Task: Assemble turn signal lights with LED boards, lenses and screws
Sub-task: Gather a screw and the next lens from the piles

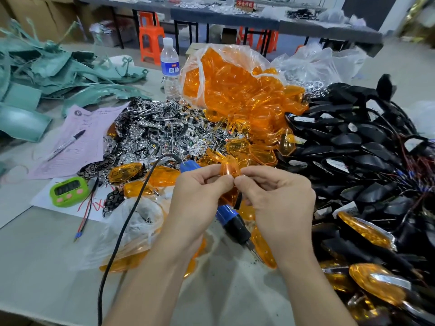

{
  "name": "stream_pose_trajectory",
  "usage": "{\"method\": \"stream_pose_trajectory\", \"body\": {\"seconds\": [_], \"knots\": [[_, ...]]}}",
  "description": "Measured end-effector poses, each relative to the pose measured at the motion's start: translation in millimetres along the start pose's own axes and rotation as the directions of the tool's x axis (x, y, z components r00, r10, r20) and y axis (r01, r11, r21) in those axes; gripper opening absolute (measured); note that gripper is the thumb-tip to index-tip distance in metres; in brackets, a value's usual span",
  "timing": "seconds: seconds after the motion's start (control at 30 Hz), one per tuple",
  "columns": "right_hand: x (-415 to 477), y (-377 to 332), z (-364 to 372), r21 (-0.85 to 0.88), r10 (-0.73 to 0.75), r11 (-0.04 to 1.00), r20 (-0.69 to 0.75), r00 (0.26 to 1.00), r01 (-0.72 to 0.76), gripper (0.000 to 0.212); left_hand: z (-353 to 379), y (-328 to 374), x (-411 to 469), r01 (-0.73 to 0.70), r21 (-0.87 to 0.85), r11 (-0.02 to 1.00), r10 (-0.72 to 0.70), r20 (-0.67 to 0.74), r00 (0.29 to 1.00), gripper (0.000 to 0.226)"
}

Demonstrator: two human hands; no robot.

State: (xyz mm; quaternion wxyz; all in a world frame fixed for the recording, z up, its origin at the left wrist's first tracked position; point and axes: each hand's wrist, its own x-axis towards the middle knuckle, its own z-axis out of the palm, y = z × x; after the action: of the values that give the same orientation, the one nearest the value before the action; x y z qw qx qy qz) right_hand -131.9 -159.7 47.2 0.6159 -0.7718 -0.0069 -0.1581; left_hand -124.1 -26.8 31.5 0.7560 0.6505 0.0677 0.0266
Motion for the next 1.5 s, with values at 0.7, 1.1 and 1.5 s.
{"method": "stream_pose_trajectory", "body": {"seconds": [0.7,1.1,1.5], "knots": [[17.5,16.1,-14.1,0.066,0.213,0.966,0.348,0.913,-0.251,0.027,-5.5,-0.3,-0.3,-0.062,0.335,0.94,0.038,0.078,0.996,0.043],[21.8,25.6,-18.6,0.121,0.301,0.924,0.358,0.884,-0.364,0.016,1.7,-3.7,0.7,-0.079,0.5,0.863,0.057,0.059,0.997,0.031],[17.1,20.2,-14.9,-0.257,0.066,0.966,0.296,0.953,0.013,0.029,3.9,-6.3,1.8,-0.045,0.501,0.864,0.021,0.053,0.998,0.022]]}}
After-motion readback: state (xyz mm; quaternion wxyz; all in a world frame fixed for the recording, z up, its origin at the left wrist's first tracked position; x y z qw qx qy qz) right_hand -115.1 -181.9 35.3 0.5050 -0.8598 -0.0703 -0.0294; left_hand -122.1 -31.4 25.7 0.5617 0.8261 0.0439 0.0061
